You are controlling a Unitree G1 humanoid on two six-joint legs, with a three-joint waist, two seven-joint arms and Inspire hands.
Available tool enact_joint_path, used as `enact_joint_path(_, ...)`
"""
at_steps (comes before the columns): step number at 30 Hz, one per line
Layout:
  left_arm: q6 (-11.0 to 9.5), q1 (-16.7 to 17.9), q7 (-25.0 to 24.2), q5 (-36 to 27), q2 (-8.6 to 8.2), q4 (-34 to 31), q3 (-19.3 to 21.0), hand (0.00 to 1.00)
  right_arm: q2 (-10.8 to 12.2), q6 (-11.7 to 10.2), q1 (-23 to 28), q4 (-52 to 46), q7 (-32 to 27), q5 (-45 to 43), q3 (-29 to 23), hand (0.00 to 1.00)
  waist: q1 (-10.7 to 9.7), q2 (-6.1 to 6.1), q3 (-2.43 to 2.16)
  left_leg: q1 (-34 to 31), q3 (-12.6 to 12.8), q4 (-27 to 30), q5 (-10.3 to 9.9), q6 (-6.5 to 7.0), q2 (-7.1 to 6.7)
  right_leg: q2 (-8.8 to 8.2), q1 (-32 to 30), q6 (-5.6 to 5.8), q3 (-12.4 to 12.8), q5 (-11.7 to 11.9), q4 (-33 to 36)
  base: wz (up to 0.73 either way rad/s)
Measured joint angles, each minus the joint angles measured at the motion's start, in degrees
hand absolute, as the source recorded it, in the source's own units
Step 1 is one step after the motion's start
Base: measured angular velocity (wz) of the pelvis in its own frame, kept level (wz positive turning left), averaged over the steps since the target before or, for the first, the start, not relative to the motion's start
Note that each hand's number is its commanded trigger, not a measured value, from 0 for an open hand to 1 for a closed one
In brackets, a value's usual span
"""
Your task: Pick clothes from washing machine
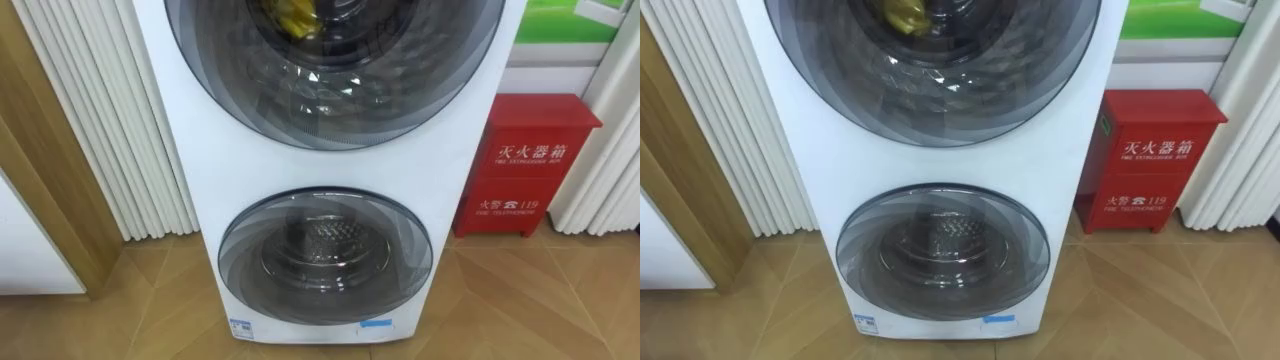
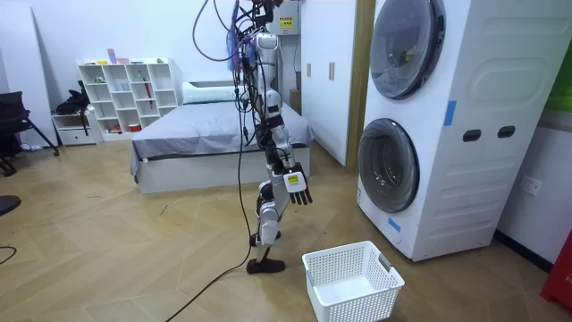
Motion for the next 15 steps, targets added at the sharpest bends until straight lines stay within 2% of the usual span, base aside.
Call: enact_joint_path(15, -0.15, -0.08, 1.31, -0.03, -0.5, -0.22, -0.02, 0.0, 0.09, 0.09, -0.12, 0.67, 0.17, 1.8, 0.01, 0.0, -0.09, -0.07, 0.0, -0.13, -0.57, 0.07, 0.01, 0.01, -0.13, -0.09, 0.13, 0.01, -0.75, 0.0, -0.02, 0.02)
